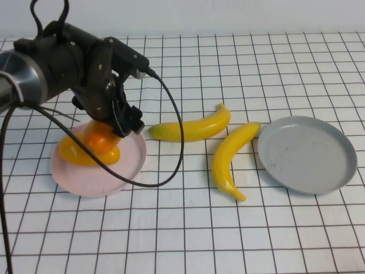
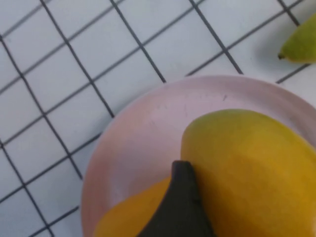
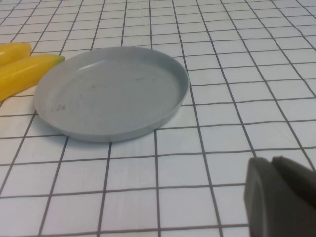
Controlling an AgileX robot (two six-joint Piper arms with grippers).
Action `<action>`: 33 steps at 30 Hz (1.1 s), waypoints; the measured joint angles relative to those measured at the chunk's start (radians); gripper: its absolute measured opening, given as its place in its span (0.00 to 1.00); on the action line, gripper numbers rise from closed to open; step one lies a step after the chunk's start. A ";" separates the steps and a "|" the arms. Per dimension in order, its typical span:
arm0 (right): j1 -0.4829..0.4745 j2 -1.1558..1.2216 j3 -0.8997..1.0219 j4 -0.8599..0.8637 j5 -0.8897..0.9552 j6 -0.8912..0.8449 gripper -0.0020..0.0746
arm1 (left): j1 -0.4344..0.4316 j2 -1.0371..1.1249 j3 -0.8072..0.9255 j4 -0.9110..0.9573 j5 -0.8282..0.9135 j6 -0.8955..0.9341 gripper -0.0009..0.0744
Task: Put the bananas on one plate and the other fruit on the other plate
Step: Put one type of fruit in the left plate
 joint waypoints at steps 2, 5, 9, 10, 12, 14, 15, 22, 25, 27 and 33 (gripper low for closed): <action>0.000 0.000 0.000 0.000 0.000 0.000 0.01 | 0.020 0.016 0.000 -0.069 0.009 0.042 0.70; 0.000 0.000 0.000 0.000 0.000 0.000 0.00 | 0.036 0.039 0.000 -0.149 0.007 0.108 0.77; 0.000 0.000 0.000 0.000 0.000 0.000 0.00 | 0.040 0.076 0.000 -0.227 -0.005 0.215 0.89; 0.000 0.000 0.000 0.000 0.000 0.000 0.00 | 0.040 0.087 0.000 -0.244 -0.005 0.243 0.90; 0.000 0.000 0.000 0.000 0.000 0.000 0.01 | 0.040 0.104 0.000 -0.274 -0.005 0.281 0.90; 0.000 0.000 0.000 0.000 0.000 0.000 0.00 | 0.040 0.118 0.000 -0.285 -0.010 0.303 0.90; 0.000 0.000 0.000 0.000 0.000 0.000 0.01 | 0.040 0.123 0.000 -0.287 -0.014 0.307 0.90; 0.000 -0.002 0.000 0.000 0.000 0.000 0.01 | 0.040 0.129 0.000 -0.244 -0.022 0.303 0.90; 0.000 -0.002 0.000 0.000 0.000 0.000 0.01 | 0.048 0.123 0.000 -0.231 -0.024 0.285 0.90; 0.000 -0.002 0.000 0.000 0.000 0.000 0.01 | 0.052 0.107 0.000 -0.229 -0.029 0.273 0.90; 0.000 -0.002 0.000 0.000 0.000 0.000 0.01 | 0.055 -0.029 0.000 -0.203 -0.075 0.228 0.90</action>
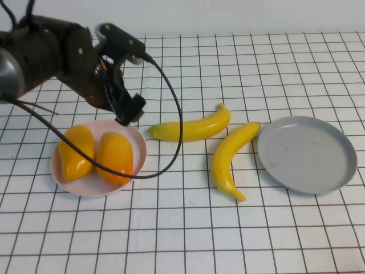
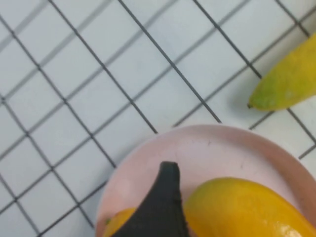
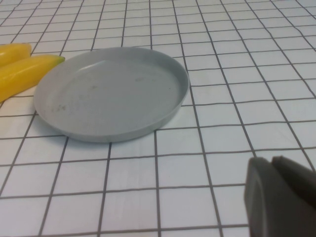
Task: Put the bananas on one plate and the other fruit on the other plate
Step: Put one type of fruit in the left plate, then put another type of fruit in the right plate
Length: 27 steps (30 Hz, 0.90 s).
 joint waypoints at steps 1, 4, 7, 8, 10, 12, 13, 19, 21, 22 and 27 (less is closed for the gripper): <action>0.000 0.000 0.000 0.000 0.000 0.000 0.01 | 0.000 -0.031 0.000 0.016 -0.007 -0.023 0.90; 0.000 0.000 0.000 0.000 0.000 0.000 0.01 | 0.000 -0.114 0.000 0.046 -0.007 -0.092 0.87; 0.000 0.000 0.000 0.000 0.000 0.000 0.00 | 0.000 -0.187 0.014 0.053 0.004 -0.131 0.71; 0.000 0.000 0.000 0.000 0.000 0.000 0.01 | 0.000 -0.214 0.031 0.053 0.004 -0.139 0.64; 0.000 0.000 0.000 0.000 0.000 0.000 0.00 | -0.004 -0.268 0.085 0.041 -0.001 -0.151 0.41; 0.000 0.000 0.000 0.000 0.000 0.000 0.01 | -0.008 -0.320 0.152 0.012 -0.019 -0.156 0.19; 0.000 0.000 0.000 0.000 0.000 0.000 0.01 | -0.013 -0.351 0.196 -0.009 -0.035 -0.156 0.13; 0.000 0.000 0.000 0.000 0.000 0.000 0.01 | -0.027 -0.570 0.482 -0.066 -0.199 -0.207 0.02; 0.000 0.000 0.000 0.000 0.000 0.000 0.00 | -0.027 -0.656 0.583 -0.074 -0.258 -0.233 0.02; 0.000 0.000 0.000 0.000 0.000 0.000 0.00 | -0.027 -0.707 0.628 -0.079 -0.282 -0.256 0.02; 0.000 0.000 0.000 0.000 0.000 0.000 0.01 | -0.027 -0.932 0.780 -0.065 -0.373 -0.347 0.01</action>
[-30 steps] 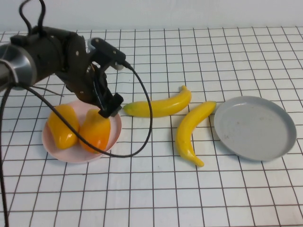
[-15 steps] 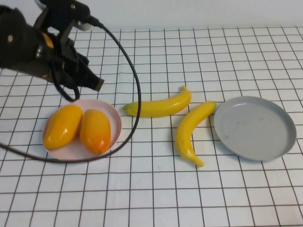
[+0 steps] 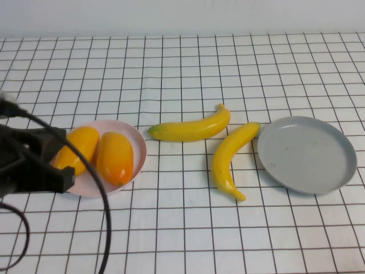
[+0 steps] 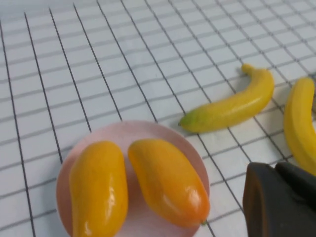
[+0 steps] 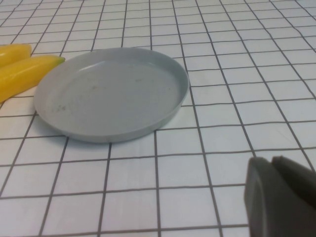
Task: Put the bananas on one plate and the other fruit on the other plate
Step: Put another type of fruit in the right plate
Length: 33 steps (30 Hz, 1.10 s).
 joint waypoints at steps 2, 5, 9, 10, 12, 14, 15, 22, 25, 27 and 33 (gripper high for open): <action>0.000 0.000 0.000 0.000 0.000 0.000 0.01 | 0.000 -0.074 0.044 0.024 -0.058 -0.009 0.01; 0.000 0.000 0.000 0.000 0.000 0.000 0.01 | 0.000 -0.146 0.097 0.085 -0.130 -0.016 0.01; 0.000 0.000 0.000 0.000 0.000 0.000 0.01 | 0.000 -0.212 0.157 0.128 -0.151 -0.022 0.01; 0.000 0.000 0.000 0.000 0.000 0.000 0.01 | 0.000 -0.226 0.176 0.131 -0.156 -0.024 0.01; 0.000 0.000 0.000 0.000 0.000 0.000 0.01 | 0.000 -0.253 0.224 0.134 -0.187 -0.034 0.01; 0.000 0.000 0.000 0.000 0.000 0.000 0.01 | 0.000 -0.280 0.281 0.139 -0.247 -0.038 0.01; 0.000 0.000 0.000 0.000 0.000 0.000 0.01 | 0.000 -0.298 0.318 0.138 -0.288 -0.038 0.01; 0.000 -0.001 0.000 0.000 0.000 0.000 0.01 | 0.078 -0.493 0.546 0.141 -0.471 -0.053 0.01; 0.000 -0.001 0.000 0.000 0.000 0.000 0.00 | 0.154 -0.591 0.604 0.134 -0.458 -0.058 0.01; 0.000 -0.001 0.000 0.000 0.000 0.000 0.01 | 0.210 -0.660 0.640 0.130 -0.449 -0.060 0.01; 0.000 -0.001 0.000 0.000 0.000 0.000 0.00 | 0.350 -0.818 0.729 0.124 -0.417 -0.060 0.01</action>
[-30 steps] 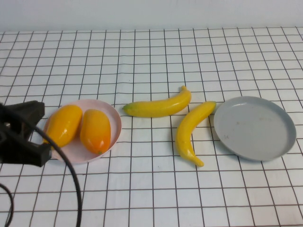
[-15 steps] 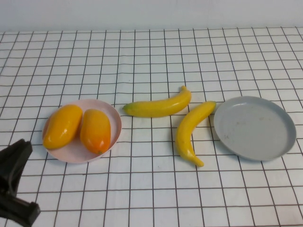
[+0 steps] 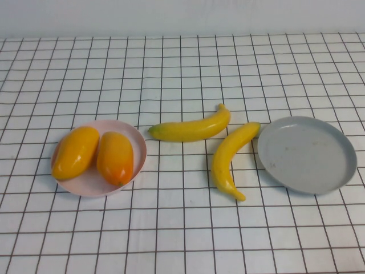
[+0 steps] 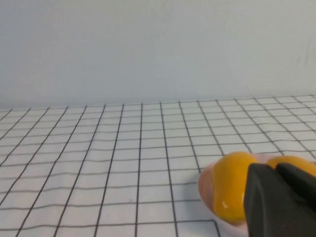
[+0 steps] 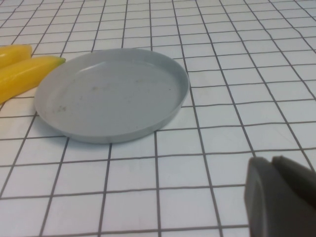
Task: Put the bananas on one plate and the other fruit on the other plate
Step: Put another type of fruit in the right plate
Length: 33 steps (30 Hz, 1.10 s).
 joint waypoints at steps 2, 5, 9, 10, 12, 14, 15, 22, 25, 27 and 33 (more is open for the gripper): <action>0.000 -0.002 0.000 0.000 0.000 0.000 0.01 | 0.030 -0.036 0.003 -0.002 0.055 0.000 0.01; 0.000 -0.002 0.000 0.000 0.000 0.000 0.01 | 0.060 -0.068 0.003 -0.012 0.148 0.000 0.01; 0.000 -0.002 0.000 0.000 0.000 0.000 0.00 | 0.067 -0.071 0.005 -0.027 0.251 0.011 0.01; 0.000 -0.002 0.000 0.000 0.000 0.000 0.01 | 0.067 -0.071 0.005 -0.027 0.269 0.015 0.01; 0.000 -0.002 0.000 0.000 0.000 0.000 0.00 | 0.067 -0.071 0.005 -0.028 0.319 0.018 0.01; 0.000 -0.002 0.000 0.000 0.000 0.000 0.00 | 0.067 -0.071 0.005 -0.028 0.369 0.018 0.01; 0.000 -0.002 0.000 0.000 0.000 0.000 0.01 | 0.067 -0.071 0.005 -0.028 0.379 0.018 0.01; 0.000 -0.002 0.000 0.000 0.000 0.000 0.01 | 0.067 -0.072 0.005 -0.030 0.393 0.030 0.01; 0.000 -0.002 0.000 0.000 0.000 0.000 0.01 | 0.067 -0.074 0.005 -0.030 0.393 0.030 0.01; 0.000 -0.002 0.000 0.000 0.000 0.000 0.00 | 0.067 -0.074 0.005 -0.030 0.393 0.030 0.01; 0.000 -0.002 0.000 0.000 0.000 0.000 0.01 | 0.067 -0.074 0.005 -0.030 0.393 0.032 0.01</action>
